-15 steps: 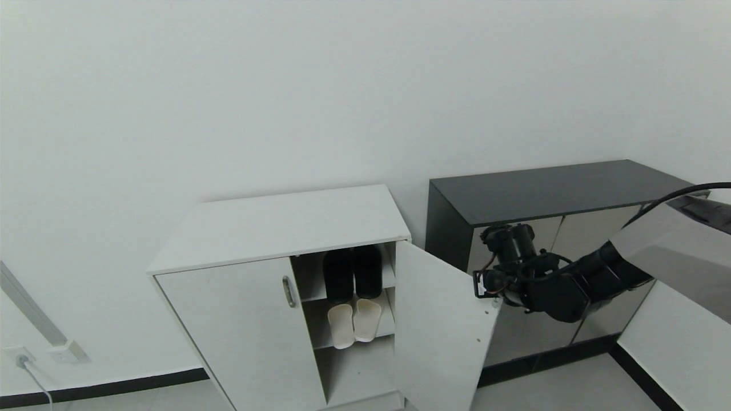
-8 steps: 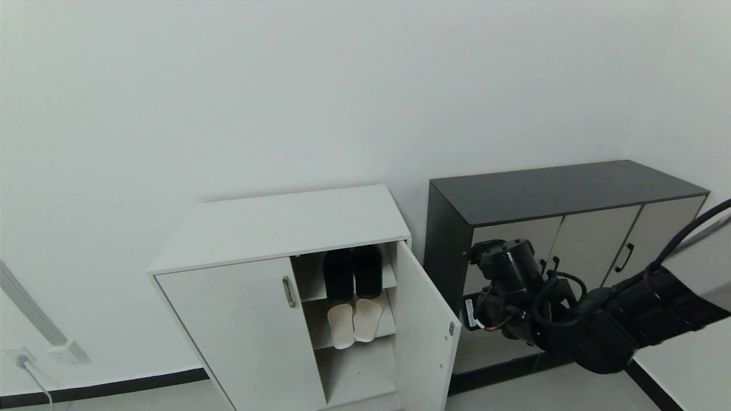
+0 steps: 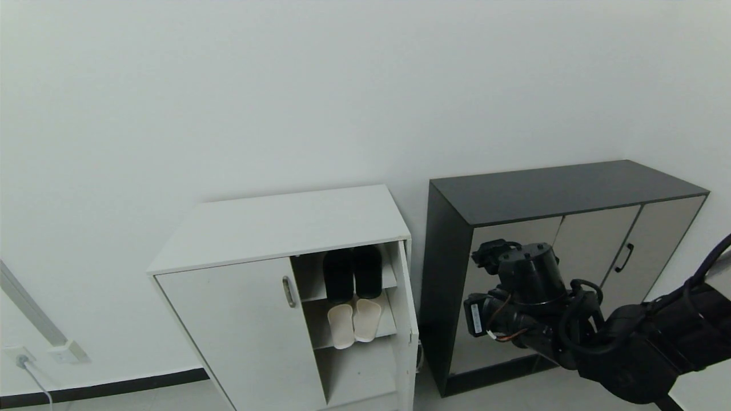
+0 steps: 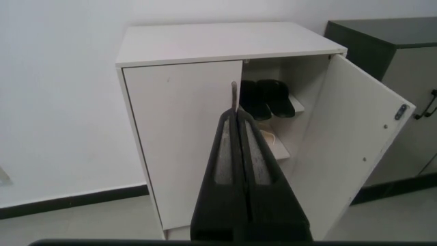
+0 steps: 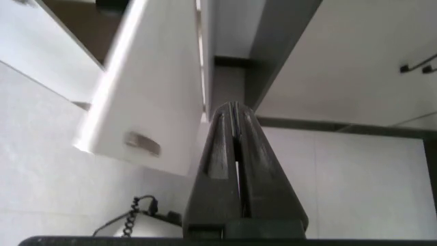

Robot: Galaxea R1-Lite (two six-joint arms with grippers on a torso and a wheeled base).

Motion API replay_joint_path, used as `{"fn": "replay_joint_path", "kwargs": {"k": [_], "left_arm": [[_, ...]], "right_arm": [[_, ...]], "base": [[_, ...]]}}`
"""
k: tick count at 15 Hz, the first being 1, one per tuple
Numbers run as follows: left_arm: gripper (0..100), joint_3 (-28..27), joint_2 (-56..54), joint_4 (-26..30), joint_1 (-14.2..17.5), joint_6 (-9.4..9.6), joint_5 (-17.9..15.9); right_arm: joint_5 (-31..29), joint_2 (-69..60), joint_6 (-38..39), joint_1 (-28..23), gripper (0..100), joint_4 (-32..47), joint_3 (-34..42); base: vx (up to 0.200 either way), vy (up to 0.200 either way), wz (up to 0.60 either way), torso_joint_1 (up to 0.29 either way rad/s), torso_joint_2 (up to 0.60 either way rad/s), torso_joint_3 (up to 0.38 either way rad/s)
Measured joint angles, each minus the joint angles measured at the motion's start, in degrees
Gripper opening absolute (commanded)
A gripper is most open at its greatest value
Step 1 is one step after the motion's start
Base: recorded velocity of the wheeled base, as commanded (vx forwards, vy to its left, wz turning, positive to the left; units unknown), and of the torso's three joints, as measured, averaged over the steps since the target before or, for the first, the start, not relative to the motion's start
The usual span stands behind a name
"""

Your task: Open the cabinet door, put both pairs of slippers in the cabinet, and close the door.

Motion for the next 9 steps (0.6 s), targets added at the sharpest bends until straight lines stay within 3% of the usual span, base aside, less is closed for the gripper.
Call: {"fn": "replay_joint_path", "kwargs": {"k": [1, 6, 9], "left_arm": [[0, 0.00, 0.00, 0.00, 0.00, 0.00, 0.00], [0, 0.00, 0.00, -0.06, 0.07, 0.00, 0.00], [0, 0.00, 0.00, -0.04, 0.07, 0.00, 0.00]], "right_arm": [[0.00, -0.01, 0.00, 0.34, 0, -0.15, 0.46], [2.08, -0.09, -0.28, 1.30, 0, -4.06, 2.94], [2.63, 0.38, -0.35, 1.33, 0, -4.55, 3.24]], "base": [[0.000, 0.000, 0.00, 0.000, 0.00, 0.000], [0.000, 0.000, 0.60, 0.001, 0.00, 0.004], [0.000, 0.000, 0.00, 0.000, 0.00, 0.000]]}}
